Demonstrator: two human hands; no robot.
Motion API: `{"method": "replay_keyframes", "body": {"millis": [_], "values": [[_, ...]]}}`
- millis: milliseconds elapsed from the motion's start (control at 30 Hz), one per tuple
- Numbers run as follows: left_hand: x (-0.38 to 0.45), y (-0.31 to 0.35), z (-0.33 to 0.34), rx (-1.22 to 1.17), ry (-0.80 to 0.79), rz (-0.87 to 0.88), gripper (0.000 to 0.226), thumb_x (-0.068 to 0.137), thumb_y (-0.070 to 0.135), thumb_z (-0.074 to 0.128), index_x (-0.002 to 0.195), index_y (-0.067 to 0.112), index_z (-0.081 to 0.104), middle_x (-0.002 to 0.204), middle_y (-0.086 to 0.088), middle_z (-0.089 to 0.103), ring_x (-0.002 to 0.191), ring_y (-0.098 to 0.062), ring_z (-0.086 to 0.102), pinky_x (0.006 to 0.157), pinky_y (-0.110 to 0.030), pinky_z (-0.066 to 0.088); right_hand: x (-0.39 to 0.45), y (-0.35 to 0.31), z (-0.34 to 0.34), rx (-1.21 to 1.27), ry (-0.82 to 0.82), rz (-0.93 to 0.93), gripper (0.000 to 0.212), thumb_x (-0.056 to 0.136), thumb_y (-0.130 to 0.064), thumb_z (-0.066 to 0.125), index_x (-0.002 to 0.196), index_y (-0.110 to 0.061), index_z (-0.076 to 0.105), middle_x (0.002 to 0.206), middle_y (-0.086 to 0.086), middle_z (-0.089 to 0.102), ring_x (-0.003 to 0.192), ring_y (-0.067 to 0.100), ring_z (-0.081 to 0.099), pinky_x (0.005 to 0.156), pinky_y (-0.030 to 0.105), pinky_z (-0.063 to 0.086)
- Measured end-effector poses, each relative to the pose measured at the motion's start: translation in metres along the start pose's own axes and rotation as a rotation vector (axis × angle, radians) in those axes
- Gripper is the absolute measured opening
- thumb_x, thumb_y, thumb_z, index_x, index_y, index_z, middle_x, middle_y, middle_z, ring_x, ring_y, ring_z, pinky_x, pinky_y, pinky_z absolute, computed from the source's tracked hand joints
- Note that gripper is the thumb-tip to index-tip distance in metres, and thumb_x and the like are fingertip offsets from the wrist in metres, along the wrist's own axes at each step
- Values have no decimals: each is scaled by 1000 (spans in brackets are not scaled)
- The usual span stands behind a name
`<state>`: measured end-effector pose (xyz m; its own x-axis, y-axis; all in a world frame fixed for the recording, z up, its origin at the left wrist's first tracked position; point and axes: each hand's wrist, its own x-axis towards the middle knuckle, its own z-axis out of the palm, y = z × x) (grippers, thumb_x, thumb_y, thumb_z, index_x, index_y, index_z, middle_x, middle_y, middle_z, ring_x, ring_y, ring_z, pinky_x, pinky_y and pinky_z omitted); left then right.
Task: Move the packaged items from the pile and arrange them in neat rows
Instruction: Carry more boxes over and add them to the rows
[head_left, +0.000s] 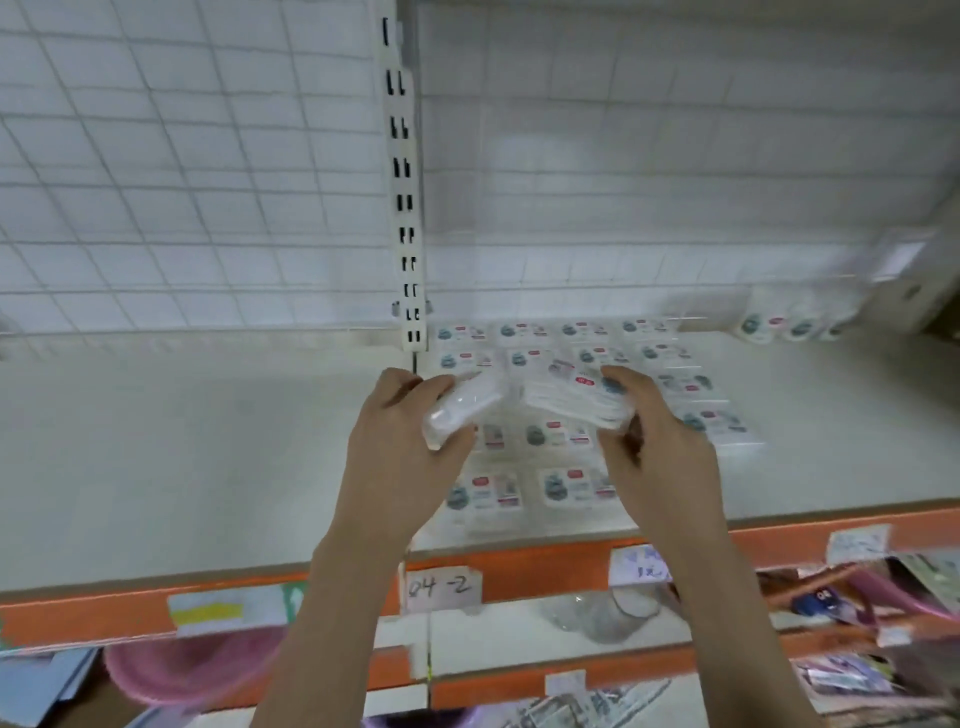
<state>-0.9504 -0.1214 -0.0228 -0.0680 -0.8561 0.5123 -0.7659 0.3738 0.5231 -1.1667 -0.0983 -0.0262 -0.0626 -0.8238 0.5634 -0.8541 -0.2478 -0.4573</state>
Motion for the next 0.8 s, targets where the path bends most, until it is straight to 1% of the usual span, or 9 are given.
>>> {"method": "replay_keyframes", "body": {"millis": [67, 133, 200, 267, 333, 400, 533, 700, 800], "values": [[0, 32, 22, -11, 16, 22, 36, 71, 26, 58, 105, 17, 67, 94, 0, 66, 85, -18, 58, 79, -20, 40, 2, 29, -18, -55, 36, 2, 46, 78, -13, 66, 121, -26, 55, 56, -11, 45, 49, 15, 47, 42, 22, 35], [1, 65, 46, 4, 28, 41, 36, 72, 26, 58, 105, 18, 67, 97, 1, 69, 88, -25, 62, 82, -32, 47, 3, 59, -34, -69, 90, -4, 37, 78, -26, 63, 115, -25, 60, 78, -4, 55, 69, 19, 55, 52, 21, 36], [-1, 92, 66, 22, 35, 41, 37, 72, 28, 57, 106, 17, 67, 98, 0, 70, 88, -29, 62, 79, -42, 51, 4, 86, -48, -49, 138, -19, 38, 75, -36, 56, 110, -20, 62, 94, 5, 53, 85, 25, 52, 64, 23, 36], [-4, 112, 82, 39, 36, 49, 36, 71, 24, 59, 105, 14, 67, 94, -2, 71, 83, -30, 63, 75, -44, 52, 4, 107, -60, 42, 147, -23, 40, 74, -36, 53, 106, -14, 61, 106, 9, 50, 97, 25, 49, 76, 19, 34], [-8, 125, 95, 57, 36, 51, 36, 70, 22, 59, 104, 11, 67, 90, -3, 71, 78, -30, 62, 70, -43, 53, 3, 123, -74, 148, 126, -17, 37, 76, -33, 55, 105, -11, 58, 117, 8, 50, 107, 17, 47, 82, 10, 32], [-10, 135, 104, 68, 35, 29, 37, 71, 23, 58, 105, 10, 66, 91, -4, 71, 78, -30, 62, 69, -44, 53, 0, 134, -87, 238, 65, 2, 34, 80, -25, 61, 109, -10, 54, 116, 2, 55, 104, 7, 48, 81, 3, 34], [-15, 145, 117, 103, 39, -15, 38, 70, 23, 58, 104, 9, 66, 94, -5, 71, 81, -31, 62, 72, -46, 52, -10, 153, -93, 179, -46, -87, 30, 81, -14, 66, 108, -14, 54, 97, -4, 65, 78, 8, 56, 69, 16, 39], [-22, 144, 116, 152, 24, -41, 37, 70, 24, 57, 103, 9, 66, 93, -5, 70, 80, -31, 63, 72, -46, 52, -23, 161, -72, -20, -136, -276, 35, 68, -15, 63, 99, -30, 54, 102, -11, 66, 101, 15, 54, 84, 29, 36], [-26, 140, 111, 159, 26, -51, 38, 71, 24, 57, 105, 9, 65, 95, -6, 70, 84, -33, 63, 74, -47, 52, -28, 163, -69, 152, -250, -294, 23, 75, -23, 56, 97, -25, 63, 106, -8, 65, 105, 12, 52, 90, 26, 41]]}}
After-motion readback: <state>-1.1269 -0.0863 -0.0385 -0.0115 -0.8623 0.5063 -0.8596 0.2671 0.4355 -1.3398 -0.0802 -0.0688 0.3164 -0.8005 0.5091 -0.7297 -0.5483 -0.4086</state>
